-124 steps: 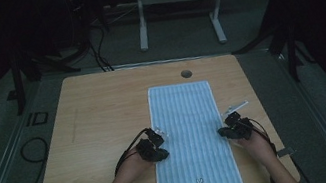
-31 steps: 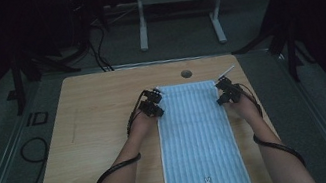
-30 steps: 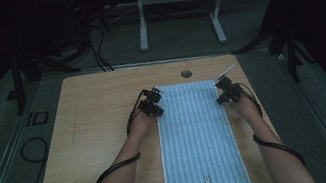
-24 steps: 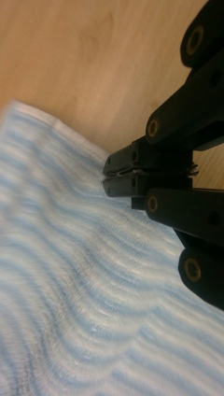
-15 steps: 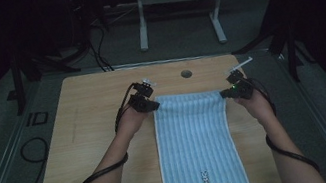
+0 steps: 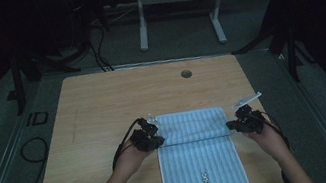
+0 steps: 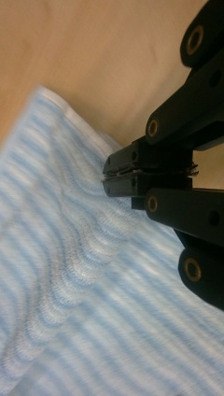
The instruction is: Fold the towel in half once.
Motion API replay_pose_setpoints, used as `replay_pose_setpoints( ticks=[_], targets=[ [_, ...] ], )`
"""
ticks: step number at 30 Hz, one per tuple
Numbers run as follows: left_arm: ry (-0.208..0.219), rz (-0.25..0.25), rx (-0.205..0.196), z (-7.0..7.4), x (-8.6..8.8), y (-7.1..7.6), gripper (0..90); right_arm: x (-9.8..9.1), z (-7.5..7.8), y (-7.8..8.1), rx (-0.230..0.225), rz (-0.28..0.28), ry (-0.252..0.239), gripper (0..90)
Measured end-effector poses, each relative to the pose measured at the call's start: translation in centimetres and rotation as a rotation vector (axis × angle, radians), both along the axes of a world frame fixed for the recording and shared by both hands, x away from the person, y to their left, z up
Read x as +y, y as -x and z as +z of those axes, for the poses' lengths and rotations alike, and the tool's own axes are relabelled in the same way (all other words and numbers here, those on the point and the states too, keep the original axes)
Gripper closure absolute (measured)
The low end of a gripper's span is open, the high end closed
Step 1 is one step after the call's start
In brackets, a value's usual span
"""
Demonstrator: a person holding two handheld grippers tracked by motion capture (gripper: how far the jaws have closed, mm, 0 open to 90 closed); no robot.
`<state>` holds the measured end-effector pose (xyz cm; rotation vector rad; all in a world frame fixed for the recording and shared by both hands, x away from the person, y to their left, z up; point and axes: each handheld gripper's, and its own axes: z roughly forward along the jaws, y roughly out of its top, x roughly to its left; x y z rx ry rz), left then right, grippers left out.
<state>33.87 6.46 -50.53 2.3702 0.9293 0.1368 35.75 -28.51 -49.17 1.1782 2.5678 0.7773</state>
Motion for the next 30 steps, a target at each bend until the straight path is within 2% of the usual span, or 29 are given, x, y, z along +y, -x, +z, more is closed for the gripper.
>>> replay_pose_setpoints(
  ticks=[2,6,7,8,10,12,13,14,15,16,19,21,25,28,30],
  targets=[
    [-0.007,-0.004,0.003,-0.6,-0.1,0.4,84.2,0.0,-1.1,0.4,0.02,0.002,0.008,88.2],
    [-0.018,-0.01,0.021,-1.3,-0.1,0.7,80.6,0.0,-2.0,0.8,0.029,-0.01,0.013,88.1],
    [-0.044,-0.024,0.032,-1.7,0.0,1.0,80.6,-0.1,-2.2,0.9,0.034,-0.013,0.017,88.1],
    [-0.054,-0.029,0.041,-1.8,0.1,1.1,79.2,-0.1,-3.1,1.1,0.053,-0.009,0.034,87.5],
    [-0.071,-0.025,0.045,-2.1,0.3,1.3,79.2,-0.1,-3.3,1.2,0.062,-0.009,0.04,87.1],
    [-0.069,-0.026,0.052,-2.1,0.6,1.4,79.2,-0.2,-3.3,1.2,0.065,-0.012,0.034,86.9],
    [-0.072,-0.019,0.047,-1.8,1.0,1.6,79.2,-0.3,-3.1,1.2,0.068,-0.012,0.034,86.4],
    [-0.061,-0.009,0.04,-1.5,1.2,1.6,79.2,-0.7,-2.2,1.4,0.055,-0.018,0.024,82.3],
    [-0.052,-0.003,0.028,-1.0,1.3,1.6,79.3,-0.9,-0.9,1.6,0.018,-0.029,0.019,81.1],
    [-0.039,0.002,0.017,-0.6,1.3,1.6,79.3,-0.9,-0.9,1.6,0.018,-0.029,0.019,81.1],
    [-0.024,-0.012,-0.012,0.3,0.3,1.3,79.4,-0.6,0.7,1.8,-0.012,-0.024,-0.003,81.1],
    [-0.028,-0.021,-0.02,0.3,-0.8,1.1,79.4,0.1,0.8,1.9,-0.014,0.0,0.007,79.4],
    [-0.038,-0.036,0.001,-0.8,-2.6,0.3,79.3,1.1,-0.8,1.4,0.009,0.01,0.039,74.0],
    [-0.072,-0.034,0.024,-2.1,-3.0,-0.5,79.3,1.3,-2.4,0.6,0.039,0.001,0.066,73.0],
    [-0.049,-0.028,0.043,-2.4,-2.7,-1.0,79.4,1.4,-3.2,0.1,0.061,-0.005,0.075,72.2]
  ],
)
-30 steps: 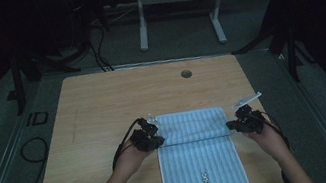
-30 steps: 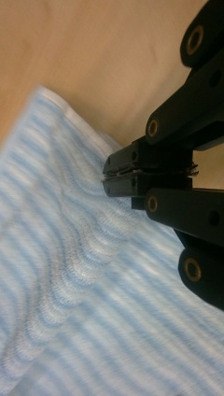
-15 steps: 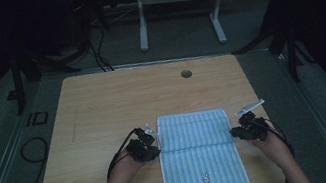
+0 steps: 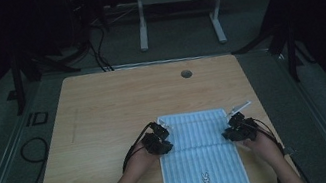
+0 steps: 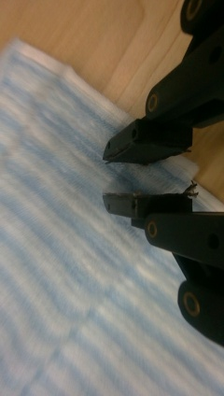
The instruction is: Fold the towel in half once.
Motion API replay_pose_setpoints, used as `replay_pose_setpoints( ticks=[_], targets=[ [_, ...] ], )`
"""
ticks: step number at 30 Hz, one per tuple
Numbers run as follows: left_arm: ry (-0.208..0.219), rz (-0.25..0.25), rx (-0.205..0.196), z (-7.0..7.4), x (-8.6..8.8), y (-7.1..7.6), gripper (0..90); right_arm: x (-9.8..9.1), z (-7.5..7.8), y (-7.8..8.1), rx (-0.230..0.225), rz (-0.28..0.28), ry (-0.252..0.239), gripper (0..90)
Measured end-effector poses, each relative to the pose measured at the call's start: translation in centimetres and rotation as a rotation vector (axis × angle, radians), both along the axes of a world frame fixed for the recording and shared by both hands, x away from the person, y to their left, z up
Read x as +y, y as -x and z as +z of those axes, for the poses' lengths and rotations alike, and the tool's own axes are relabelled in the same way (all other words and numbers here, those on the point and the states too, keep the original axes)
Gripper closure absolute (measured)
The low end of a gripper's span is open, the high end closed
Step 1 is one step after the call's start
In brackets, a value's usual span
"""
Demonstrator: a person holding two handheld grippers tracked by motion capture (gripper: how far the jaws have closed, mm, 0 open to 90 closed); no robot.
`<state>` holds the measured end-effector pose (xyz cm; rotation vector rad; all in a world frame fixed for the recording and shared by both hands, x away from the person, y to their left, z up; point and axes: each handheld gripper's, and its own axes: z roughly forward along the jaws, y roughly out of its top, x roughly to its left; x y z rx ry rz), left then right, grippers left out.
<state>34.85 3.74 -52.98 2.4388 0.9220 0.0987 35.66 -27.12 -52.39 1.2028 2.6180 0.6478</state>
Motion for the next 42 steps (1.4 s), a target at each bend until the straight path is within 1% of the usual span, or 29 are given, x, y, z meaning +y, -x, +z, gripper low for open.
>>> replay_pose_setpoints(
  ticks=[1,3,4,5,7,10,12,14,16,19,20,22,24,28,29,30,31,32,33,36,37,38,39,40,41,42],
  targets=[
    [-0.005,0.001,-0.005,0.0,0.1,-0.2,79.4,0.0,-0.1,-0.3,-0.002,-0.001,-0.012,72.1],
    [-0.014,0.0,-0.004,0.1,0.4,-0.9,79.4,0.1,-0.1,-0.9,0.005,0.001,-0.015,72.0],
    [-0.016,0.007,-0.006,0.1,0.5,-1.2,79.4,0.2,-0.1,-1.2,0.006,0.002,-0.017,72.0],
    [-0.021,0.011,-0.004,0.1,0.7,-1.6,79.4,0.4,-0.1,-1.6,0.008,0.002,-0.014,71.9],
    [-0.037,0.022,-0.012,0.2,0.8,-2.3,79.4,0.8,0.0,-2.4,0.008,0.01,-0.003,71.8],
    [-0.036,0.038,-0.015,0.2,1.1,-3.2,79.4,1.5,0.1,-3.5,0.012,0.011,0.017,71.8],
    [-0.036,0.048,-0.008,0.2,1.2,-3.8,79.4,1.7,0.1,-4.3,0.026,0.007,0.013,71.7],
    [-0.049,0.052,-0.01,0.3,1.3,-4.4,79.3,2.0,0.1,-4.9,0.033,0.004,0.01,71.7],
    [-0.056,0.056,-0.006,0.3,1.4,-4.8,79.4,2.3,0.1,-5.5,0.032,0.002,0.015,71.7],
    [-0.057,0.07,-0.007,0.4,2.1,-5.4,79.3,2.7,0.2,-6.2,0.041,0.002,0.012,71.7],
    [-0.052,0.082,-0.004,0.4,2.4,-5.6,79.2,2.8,0.1,-6.5,0.043,0.0,0.009,71.7],
    [-0.037,0.089,0.011,0.3,2.9,-5.9,79.2,3.1,0.1,-6.8,0.046,-0.002,-0.002,71.6],
    [-0.04,0.095,0.011,0.3,3.2,-6.1,79.3,3.5,0.1,-7.0,0.044,-0.003,-0.002,71.7],
    [-0.052,0.088,0.015,0.5,3.3,-6.1,79.1,4.0,0.1,-7.2,0.043,-0.001,0.004,70.8],
    [-0.053,0.087,0.013,0.8,3.3,-6.2,76.5,4.1,0.3,-7.2,0.043,0.001,0.001,69.7],
    [-0.035,0.09,0.004,1.2,3.5,-6.3,74.0,4.1,0.4,-7.2,0.041,0.001,-0.004,68.4],
    [-0.005,0.097,-0.008,1.7,3.7,-6.4,71.8,4.1,0.6,-7.2,0.034,0.0,-0.014,68.0],
    [0.013,0.102,-0.022,2.3,3.8,-6.5,70.5,4.1,0.9,-7.2,0.028,-0.003,-0.021,68.0],
    [0.012,0.113,-0.035,2.7,3.8,-6.7,70.4,4.0,1.3,-7.3,0.025,-0.006,-0.028,68.0],
    [-0.021,0.122,-0.063,3.7,3.9,-7.8,61.0,3.9,2.6,-8.0,-0.001,-0.014,-0.032,67.1],
    [-0.032,0.129,-0.059,3.8,3.9,-8.4,58.4,3.8,3.1,-8.4,-0.012,-0.021,-0.033,66.1],
    [-0.033,0.137,-0.047,4.0,4.0,-9.0,55.6,3.7,3.6,-9.0,-0.02,-0.03,-0.034,66.0],
    [-0.032,0.152,-0.033,4.1,4.1,-9.6,50.7,3.7,4.0,-9.6,-0.025,-0.038,-0.038,65.2],
    [-0.024,0.18,-0.033,4.3,4.3,-10.2,46.8,3.6,4.3,-10.2,-0.027,-0.051,-0.043,63.3],
    [-0.015,0.201,-0.031,4.5,4.5,-10.7,46.7,3.5,4.5,-10.9,-0.033,-0.057,-0.052,62.3],
    [-0.016,0.21,-0.035,4.7,4.6,-11.2,46.7,3.4,4.6,-11.6,-0.035,-0.075,-0.054,62.1]
  ],
)
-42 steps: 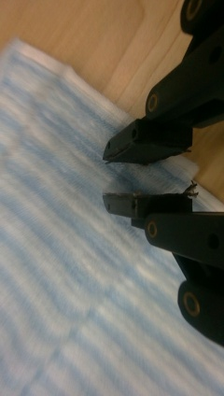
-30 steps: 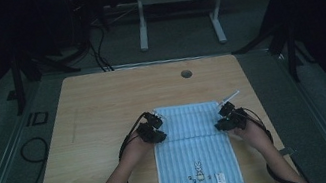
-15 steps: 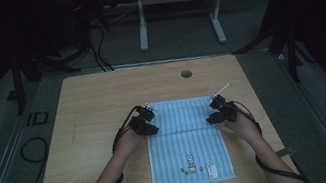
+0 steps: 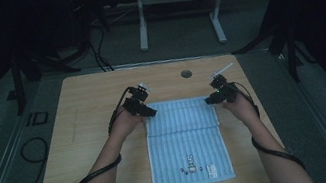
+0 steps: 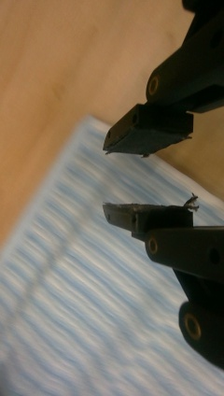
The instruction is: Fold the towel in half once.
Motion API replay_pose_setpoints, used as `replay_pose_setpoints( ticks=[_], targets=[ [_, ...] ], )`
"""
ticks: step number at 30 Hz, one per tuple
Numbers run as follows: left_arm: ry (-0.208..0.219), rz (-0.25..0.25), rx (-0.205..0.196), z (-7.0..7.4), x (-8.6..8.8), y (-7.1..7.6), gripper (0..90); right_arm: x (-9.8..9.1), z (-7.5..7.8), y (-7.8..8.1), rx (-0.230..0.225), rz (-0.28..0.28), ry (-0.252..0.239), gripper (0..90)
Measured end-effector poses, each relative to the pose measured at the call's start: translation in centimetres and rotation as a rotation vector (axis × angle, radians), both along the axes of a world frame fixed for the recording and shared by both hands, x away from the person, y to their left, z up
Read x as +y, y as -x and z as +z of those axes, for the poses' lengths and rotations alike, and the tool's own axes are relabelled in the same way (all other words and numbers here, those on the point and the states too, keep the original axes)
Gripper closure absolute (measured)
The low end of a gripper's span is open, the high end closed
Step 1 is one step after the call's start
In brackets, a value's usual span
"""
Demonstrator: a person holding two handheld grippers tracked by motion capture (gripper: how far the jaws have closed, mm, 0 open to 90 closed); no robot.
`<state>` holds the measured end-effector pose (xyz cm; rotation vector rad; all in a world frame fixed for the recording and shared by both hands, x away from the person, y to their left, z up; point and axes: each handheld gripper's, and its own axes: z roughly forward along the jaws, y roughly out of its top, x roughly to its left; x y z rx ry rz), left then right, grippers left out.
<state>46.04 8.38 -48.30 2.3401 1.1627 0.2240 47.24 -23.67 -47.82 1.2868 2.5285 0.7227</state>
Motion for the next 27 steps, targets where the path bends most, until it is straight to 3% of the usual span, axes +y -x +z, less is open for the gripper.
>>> replay_pose_setpoints(
  ticks=[6,9,14,16,19,21,23,25,27],
  targets=[
    [-0.027,0.068,0.022,-1.1,0.2,-2.6,44.9,-0.1,-1.3,-3.5,0.055,-0.095,0.04,54.9],
    [0.006,0.095,0.056,-2.1,0.3,-3.6,45.0,0.0,-2.1,-4.6,0.079,-0.111,0.062,52.7],
    [-0.02,0.116,0.054,-3.5,-0.3,-4.6,45.2,0.2,-3.5,-5.4,0.112,-0.144,0.065,52.2],
    [-0.011,0.112,0.064,-4.1,-0.5,-4.8,46.1,0.3,-4.2,-5.5,0.127,-0.148,0.084,54.0],
    [-0.005,0.115,0.073,-4.7,-0.8,-4.9,47.9,0.5,-4.5,-5.4,0.123,-0.138,0.102,57.1],
    [-0.025,0.108,0.057,-4.7,-1.0,-4.7,50.5,0.7,-4.5,-5.5,0.119,-0.131,0.11,59.5],
    [-0.056,0.109,0.034,-4.7,-1.2,-4.4,60.7,1.0,-4.4,-5.5,0.123,-0.135,0.11,71.1],
    [-0.015,0.109,0.064,-4.7,-1.1,-4.4,73.1,1.4,-4.5,-5.4,0.115,-0.132,0.104,81.6],
    [-0.017,0.101,0.076,-4.5,-1.1,-4.4,86.4,1.8,-4.4,-5.3,0.111,-0.125,0.124,83.3]
  ],
)
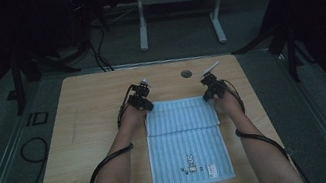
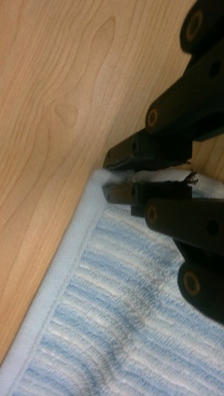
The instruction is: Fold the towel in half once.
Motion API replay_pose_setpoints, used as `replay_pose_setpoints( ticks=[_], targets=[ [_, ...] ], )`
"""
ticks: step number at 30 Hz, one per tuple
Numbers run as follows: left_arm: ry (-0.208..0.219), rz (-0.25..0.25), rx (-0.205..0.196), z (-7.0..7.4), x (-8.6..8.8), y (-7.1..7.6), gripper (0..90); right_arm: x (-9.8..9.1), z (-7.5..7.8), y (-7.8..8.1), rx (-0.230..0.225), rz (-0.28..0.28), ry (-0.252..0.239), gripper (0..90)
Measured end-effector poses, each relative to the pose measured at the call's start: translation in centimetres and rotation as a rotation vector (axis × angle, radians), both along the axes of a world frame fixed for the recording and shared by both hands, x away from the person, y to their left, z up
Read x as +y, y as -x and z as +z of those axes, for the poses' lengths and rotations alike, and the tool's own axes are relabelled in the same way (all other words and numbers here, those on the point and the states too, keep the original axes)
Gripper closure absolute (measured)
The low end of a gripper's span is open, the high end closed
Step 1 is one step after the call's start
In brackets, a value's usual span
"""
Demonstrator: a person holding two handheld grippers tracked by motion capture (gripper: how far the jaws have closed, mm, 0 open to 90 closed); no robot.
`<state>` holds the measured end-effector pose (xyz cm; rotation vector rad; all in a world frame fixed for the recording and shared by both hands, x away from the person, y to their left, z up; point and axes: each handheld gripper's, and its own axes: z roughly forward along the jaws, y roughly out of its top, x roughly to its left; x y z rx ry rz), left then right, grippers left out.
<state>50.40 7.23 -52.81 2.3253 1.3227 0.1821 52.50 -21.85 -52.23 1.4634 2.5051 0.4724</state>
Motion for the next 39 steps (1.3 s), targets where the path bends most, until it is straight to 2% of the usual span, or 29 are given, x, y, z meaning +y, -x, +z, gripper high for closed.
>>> replay_pose_setpoints(
  ticks=[2,4,9,11,13,14,16,19,21,25,28,29,31,32,33,34,37,38,39],
  targets=[
    [0.015,-0.03,-0.006,0.6,-0.1,0.2,87.1,0.1,0.5,0.1,-0.016,0.008,-0.01,83.7],
    [0.027,-0.052,-0.04,1.9,-0.1,0.6,87.2,-0.3,1.6,0.2,-0.039,-0.001,-0.062,83.6],
    [0.099,-0.078,-0.139,7.4,0.8,1.3,87.1,-0.8,5.8,0.3,-0.099,0.002,-0.108,83.6],
    [0.098,-0.087,-0.187,9.6,1.1,1.7,87.0,-1.0,7.8,0.4,-0.139,0.003,-0.128,83.5],
    [0.076,-0.102,-0.24,11.5,1.4,2.2,86.9,-1.1,9.7,0.6,-0.171,0.012,-0.142,83.5],
    [0.078,-0.109,-0.252,12.4,1.6,2.4,86.9,-1.2,10.7,0.7,-0.191,0.015,-0.139,83.5],
    [0.082,-0.095,-0.289,13.8,2.2,2.6,86.9,-1.4,12.4,0.8,-0.221,0.017,-0.151,83.5],
    [0.118,-0.079,-0.313,15.5,3.2,2.8,86.9,-1.4,14.8,1.1,-0.257,0.035,-0.162,83.5],
    [0.131,-0.075,-0.33,16.3,3.6,3.0,86.8,-1.3,16.2,1.4,-0.284,0.058,-0.152,83.5],
    [0.166,-0.103,-0.356,16.9,4.0,4.2,86.8,-1.2,18.0,2.8,-0.33,0.098,-0.163,83.4],
    [0.188,-0.135,-0.354,16.2,4.1,5.9,86.8,-1.7,18.1,4.6,-0.354,0.136,-0.18,83.4],
    [0.174,-0.145,-0.356,16.0,4.1,6.3,86.8,-2.1,17.7,5.6,-0.363,0.156,-0.197,83.4],
    [0.207,-0.167,-0.343,15.3,4.1,7.4,86.8,-2.5,16.9,6.9,-0.356,0.173,-0.207,83.3],
    [0.207,-0.167,-0.343,15.3,4.1,7.4,86.8,-2.5,16.9,6.9,-0.356,0.173,-0.207,83.3],
    [0.207,-0.167,-0.343,15.3,4.1,7.4,86.8,-2.8,16.4,7.5,-0.354,0.179,-0.212,83.4],
    [0.201,-0.213,-0.342,14.3,4.0,9.4,86.8,-3.3,15.2,9.0,-0.34,0.201,-0.233,83.4],
    [0.206,-0.238,-0.34,13.2,3.9,11.2,86.8,-3.5,13.5,11.0,-0.32,0.235,-0.253,83.3],
    [0.206,-0.238,-0.34,13.2,3.9,11.2,86.8,-3.5,13.5,11.0,-0.32,0.235,-0.253,83.3],
    [0.212,-0.251,-0.34,12.7,3.8,12.2,86.8,-3.5,13.0,11.7,-0.316,0.251,-0.243,83.3]
  ],
)
